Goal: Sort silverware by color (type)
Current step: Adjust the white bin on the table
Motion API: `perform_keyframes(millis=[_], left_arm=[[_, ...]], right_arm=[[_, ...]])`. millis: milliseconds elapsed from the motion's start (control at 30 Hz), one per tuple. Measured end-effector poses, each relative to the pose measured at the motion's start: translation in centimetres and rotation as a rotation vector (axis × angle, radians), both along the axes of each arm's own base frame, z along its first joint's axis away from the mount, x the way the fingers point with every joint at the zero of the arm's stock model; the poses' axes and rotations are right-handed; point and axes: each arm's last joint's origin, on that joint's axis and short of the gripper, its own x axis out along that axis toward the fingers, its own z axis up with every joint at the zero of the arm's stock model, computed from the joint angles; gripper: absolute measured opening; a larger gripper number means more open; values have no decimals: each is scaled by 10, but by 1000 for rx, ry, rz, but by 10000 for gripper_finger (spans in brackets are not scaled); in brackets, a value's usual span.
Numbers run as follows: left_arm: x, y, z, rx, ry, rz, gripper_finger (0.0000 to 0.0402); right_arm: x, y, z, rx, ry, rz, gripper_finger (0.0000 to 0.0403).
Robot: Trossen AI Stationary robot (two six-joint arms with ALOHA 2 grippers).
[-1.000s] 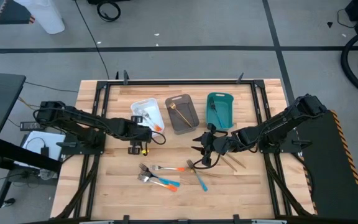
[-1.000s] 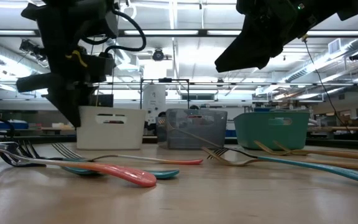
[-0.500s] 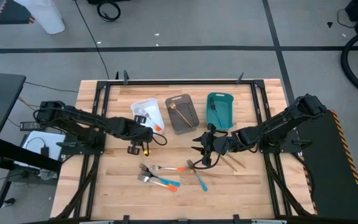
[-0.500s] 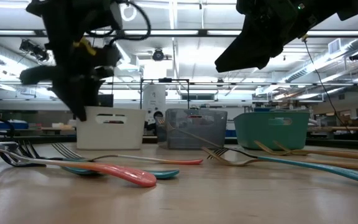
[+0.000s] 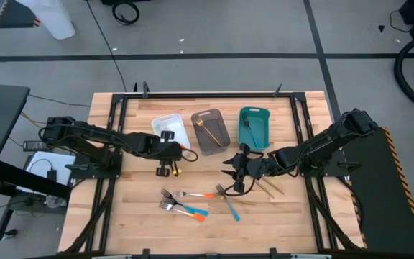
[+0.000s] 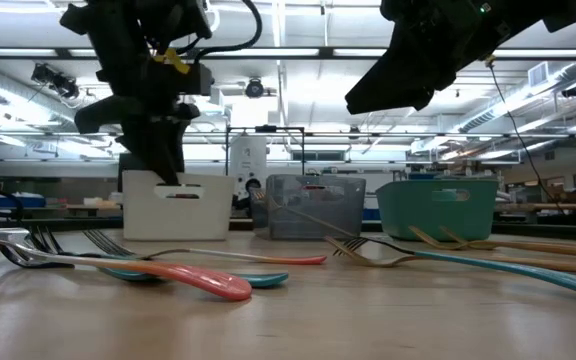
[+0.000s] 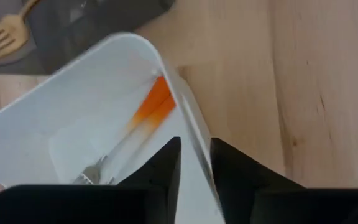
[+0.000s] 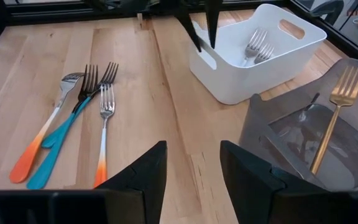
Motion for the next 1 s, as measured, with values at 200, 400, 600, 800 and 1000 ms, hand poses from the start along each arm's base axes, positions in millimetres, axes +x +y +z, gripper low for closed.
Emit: perform_keyframes(millis=[200, 400, 600, 800, 1000], left_arm=[[1, 1, 0, 7, -2, -13, 44], [0, 1, -1, 17, 16, -34, 19], [1, 1, -1, -12, -7, 24, 28], [0, 1, -1, -33, -18, 76, 24], [0, 1, -1, -68, -40, 155, 16]], right_arm=[[0, 0, 0, 0, 0, 0, 160], [0, 0, 0, -1, 1, 1, 160], [0, 0, 0, -1, 1, 1, 160], [0, 0, 0, -4, 2, 3, 160], [0, 0, 0, -4, 2, 3, 160]])
